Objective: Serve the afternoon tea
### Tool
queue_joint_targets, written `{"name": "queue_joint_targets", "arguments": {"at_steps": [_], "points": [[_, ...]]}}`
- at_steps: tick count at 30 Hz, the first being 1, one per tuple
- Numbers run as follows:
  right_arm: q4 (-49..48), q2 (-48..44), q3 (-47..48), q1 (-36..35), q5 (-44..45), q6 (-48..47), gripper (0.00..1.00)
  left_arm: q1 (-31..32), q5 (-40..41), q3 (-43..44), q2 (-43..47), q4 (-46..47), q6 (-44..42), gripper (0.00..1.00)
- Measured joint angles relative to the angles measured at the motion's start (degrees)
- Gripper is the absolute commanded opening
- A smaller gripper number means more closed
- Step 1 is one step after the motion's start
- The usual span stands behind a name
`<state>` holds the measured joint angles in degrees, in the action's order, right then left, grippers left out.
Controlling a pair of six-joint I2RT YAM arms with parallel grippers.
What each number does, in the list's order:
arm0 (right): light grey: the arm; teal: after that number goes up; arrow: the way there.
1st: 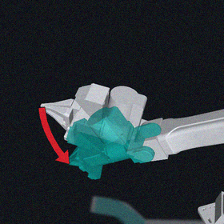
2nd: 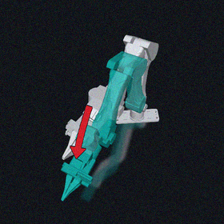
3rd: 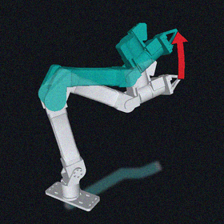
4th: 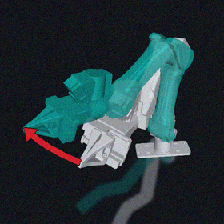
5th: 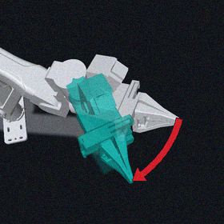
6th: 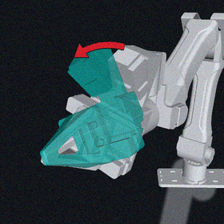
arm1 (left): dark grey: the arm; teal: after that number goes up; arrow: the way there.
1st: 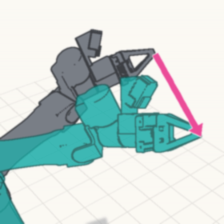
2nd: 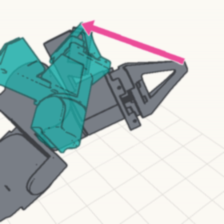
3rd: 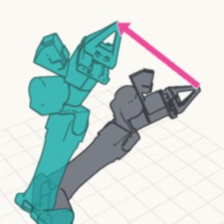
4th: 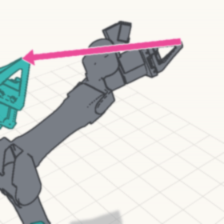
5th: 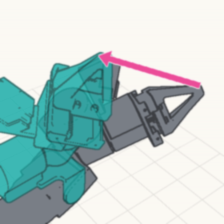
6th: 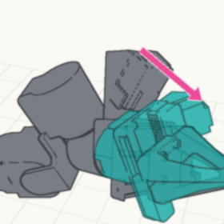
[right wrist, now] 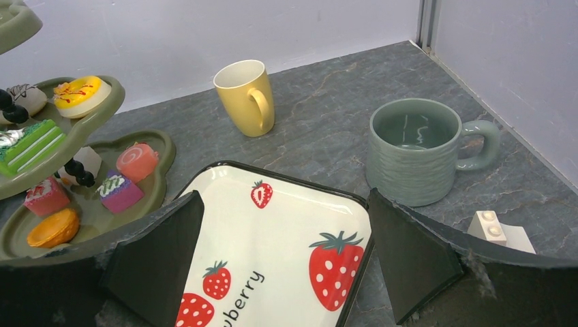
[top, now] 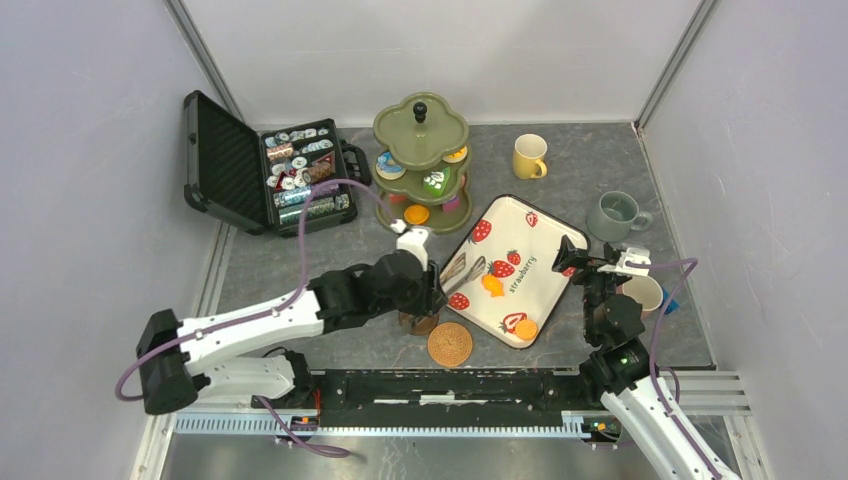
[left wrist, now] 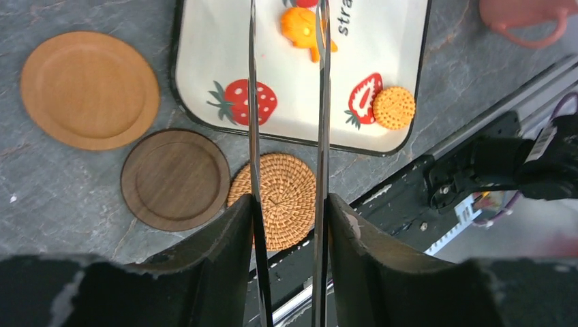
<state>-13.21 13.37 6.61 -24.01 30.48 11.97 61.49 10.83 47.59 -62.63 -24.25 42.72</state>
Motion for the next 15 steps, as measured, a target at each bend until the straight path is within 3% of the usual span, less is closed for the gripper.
{"name": "queue_joint_targets", "arguments": {"at_steps": [7,15], "points": [[0.0,0.0,0.0,0.0,0.0,0.0,0.98,9.1,7.7,10.6,-11.3,-4.4,-5.0,0.56],[0.0,-0.1,0.0,0.0,0.0,0.0,0.98,10.6,9.7,18.2,-20.0,-8.0,-9.0,0.59]]}}
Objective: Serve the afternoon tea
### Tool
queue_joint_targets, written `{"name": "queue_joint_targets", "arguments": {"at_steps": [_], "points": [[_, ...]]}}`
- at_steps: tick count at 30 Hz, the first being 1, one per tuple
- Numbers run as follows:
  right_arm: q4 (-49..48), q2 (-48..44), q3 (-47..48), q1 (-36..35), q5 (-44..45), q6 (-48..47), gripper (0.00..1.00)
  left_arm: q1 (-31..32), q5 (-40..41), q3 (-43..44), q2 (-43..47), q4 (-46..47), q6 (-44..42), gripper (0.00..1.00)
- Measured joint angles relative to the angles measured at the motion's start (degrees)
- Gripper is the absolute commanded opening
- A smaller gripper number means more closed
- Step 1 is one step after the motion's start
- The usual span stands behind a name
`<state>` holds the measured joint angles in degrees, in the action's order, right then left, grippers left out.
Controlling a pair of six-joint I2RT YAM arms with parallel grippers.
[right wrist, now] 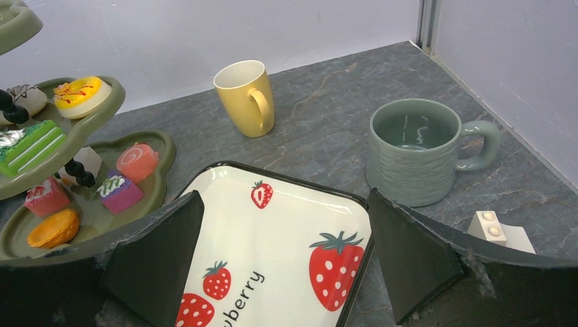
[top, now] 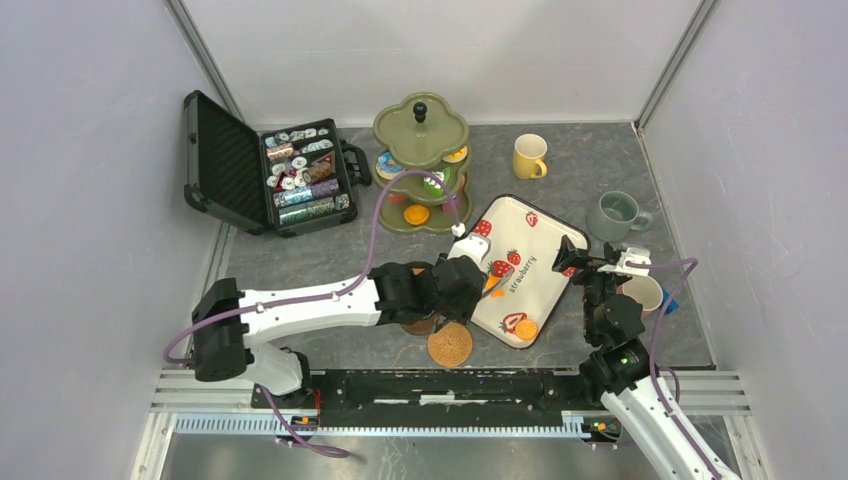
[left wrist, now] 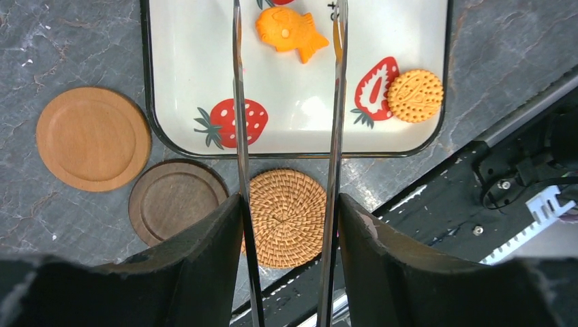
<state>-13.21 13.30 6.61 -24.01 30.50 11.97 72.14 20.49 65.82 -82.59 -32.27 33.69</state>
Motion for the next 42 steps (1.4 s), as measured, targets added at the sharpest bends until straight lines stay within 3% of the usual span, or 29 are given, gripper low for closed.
{"name": "queue_joint_targets", "arguments": {"at_steps": [28,42], "points": [[0.0,-0.1,0.0,0.0,0.0,0.0,0.98,3.7,0.9,7.8,-12.5,-5.6,-0.7,0.61],[0.0,-0.1,0.0,0.0,0.0,0.0,0.98,3.9,2.0,8.7,-13.5,-8.0,-0.8,0.43]]}}
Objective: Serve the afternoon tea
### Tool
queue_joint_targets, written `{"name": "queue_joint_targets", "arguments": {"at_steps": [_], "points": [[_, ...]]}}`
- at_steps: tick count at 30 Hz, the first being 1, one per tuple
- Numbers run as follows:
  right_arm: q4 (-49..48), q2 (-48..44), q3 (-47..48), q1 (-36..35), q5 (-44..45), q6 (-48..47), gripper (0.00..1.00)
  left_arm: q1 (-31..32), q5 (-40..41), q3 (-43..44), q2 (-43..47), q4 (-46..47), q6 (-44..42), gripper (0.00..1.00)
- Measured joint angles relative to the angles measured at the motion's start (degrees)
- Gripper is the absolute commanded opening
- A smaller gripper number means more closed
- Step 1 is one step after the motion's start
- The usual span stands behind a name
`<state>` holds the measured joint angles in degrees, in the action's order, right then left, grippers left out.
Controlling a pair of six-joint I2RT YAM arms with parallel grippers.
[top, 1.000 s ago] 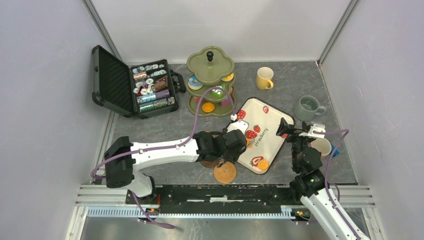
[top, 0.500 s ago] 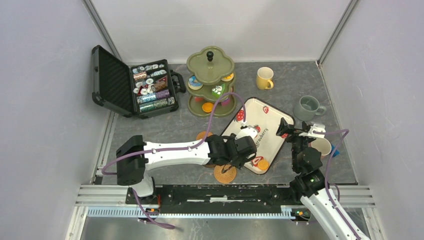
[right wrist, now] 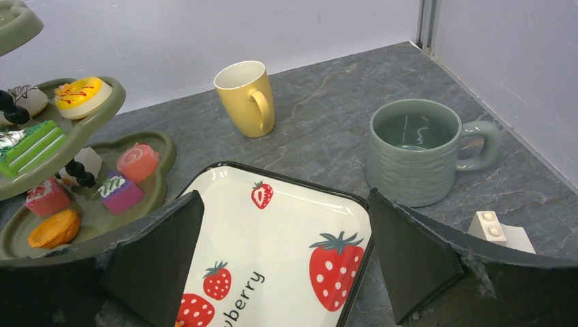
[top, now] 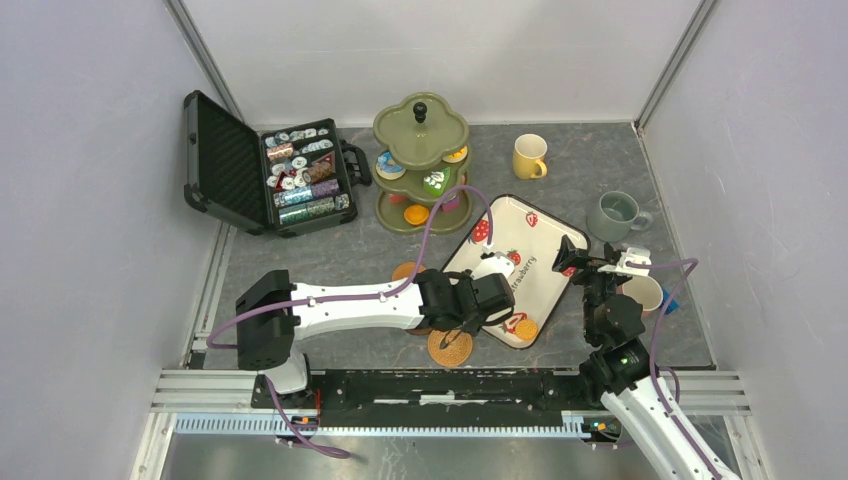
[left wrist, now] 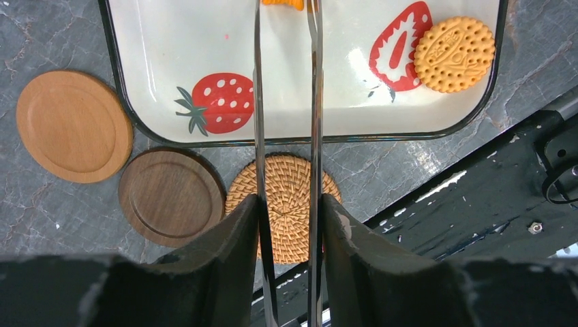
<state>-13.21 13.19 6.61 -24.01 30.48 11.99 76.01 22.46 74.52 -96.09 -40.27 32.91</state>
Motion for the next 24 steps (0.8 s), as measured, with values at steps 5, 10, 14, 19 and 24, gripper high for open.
{"name": "queue_joint_targets", "arguments": {"at_steps": [5,10,14,19,24], "points": [[0.0,0.0,0.0,0.0,0.0,0.0,0.98,0.0,0.1,0.1,0.0,-0.2,0.0,0.37],[0.0,0.0,0.0,0.0,0.0,0.0,0.98,0.0,0.1,0.2,0.0,-0.2,0.0,0.31],[0.0,0.0,0.0,0.0,0.0,0.0,0.98,0.0,0.2,0.6,0.0,-0.2,0.0,0.29],[0.0,0.0,0.0,0.0,0.0,0.0,0.98,0.0,0.5,1.0,0.4,-0.2,-0.1,0.28],[0.0,0.0,0.0,0.0,0.0,0.0,0.98,0.0,1.8,1.8,1.2,-0.5,-1.2,0.28]]}}
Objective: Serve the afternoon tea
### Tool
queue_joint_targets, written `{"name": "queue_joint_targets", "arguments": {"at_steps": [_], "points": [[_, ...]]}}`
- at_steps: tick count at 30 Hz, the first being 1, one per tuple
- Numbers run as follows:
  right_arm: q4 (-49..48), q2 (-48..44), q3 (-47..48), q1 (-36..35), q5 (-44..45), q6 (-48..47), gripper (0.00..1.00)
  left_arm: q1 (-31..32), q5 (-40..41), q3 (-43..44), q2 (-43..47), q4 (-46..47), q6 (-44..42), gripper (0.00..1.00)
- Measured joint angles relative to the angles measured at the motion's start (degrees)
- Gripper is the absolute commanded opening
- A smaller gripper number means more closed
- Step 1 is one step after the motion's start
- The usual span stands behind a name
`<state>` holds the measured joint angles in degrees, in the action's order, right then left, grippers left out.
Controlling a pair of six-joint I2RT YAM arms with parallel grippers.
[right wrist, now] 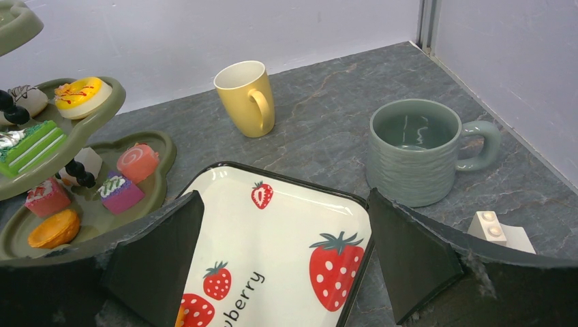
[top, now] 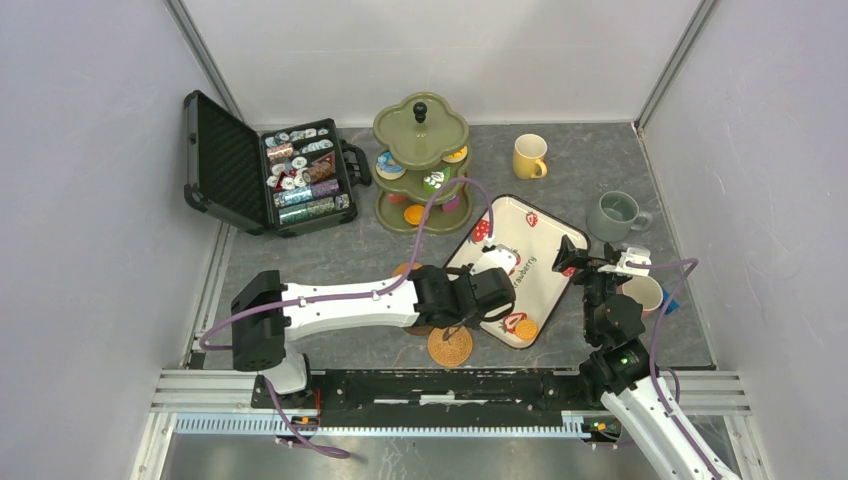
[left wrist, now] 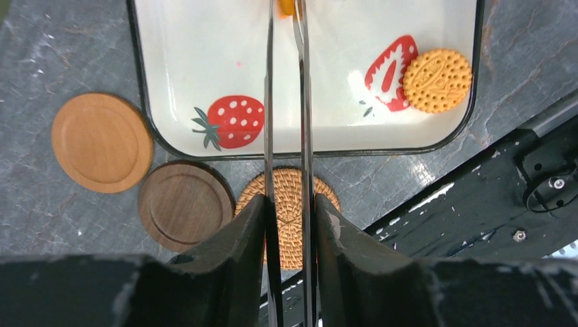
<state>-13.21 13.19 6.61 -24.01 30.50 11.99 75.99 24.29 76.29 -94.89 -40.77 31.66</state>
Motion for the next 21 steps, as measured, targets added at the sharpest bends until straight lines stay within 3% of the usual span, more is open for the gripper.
{"name": "queue_joint_targets", "arguments": {"at_steps": [6,11,16,21], "points": [[0.0,0.0,0.0,0.0,0.0,0.0,0.98,-0.3,1.8,2.0,1.6,-0.1,-1.8,0.27],[0.0,0.0,0.0,0.0,0.0,0.0,0.98,-1.2,2.1,3.1,2.8,0.0,-2.6,0.35],[0.0,0.0,0.0,0.0,0.0,0.0,0.98,-3.6,-1.3,3.1,2.9,0.4,-2.6,0.44],[0.0,0.0,0.0,0.0,0.0,0.0,0.98,-5.2,-6.1,3.1,2.8,2.2,-2.6,0.47]]}}
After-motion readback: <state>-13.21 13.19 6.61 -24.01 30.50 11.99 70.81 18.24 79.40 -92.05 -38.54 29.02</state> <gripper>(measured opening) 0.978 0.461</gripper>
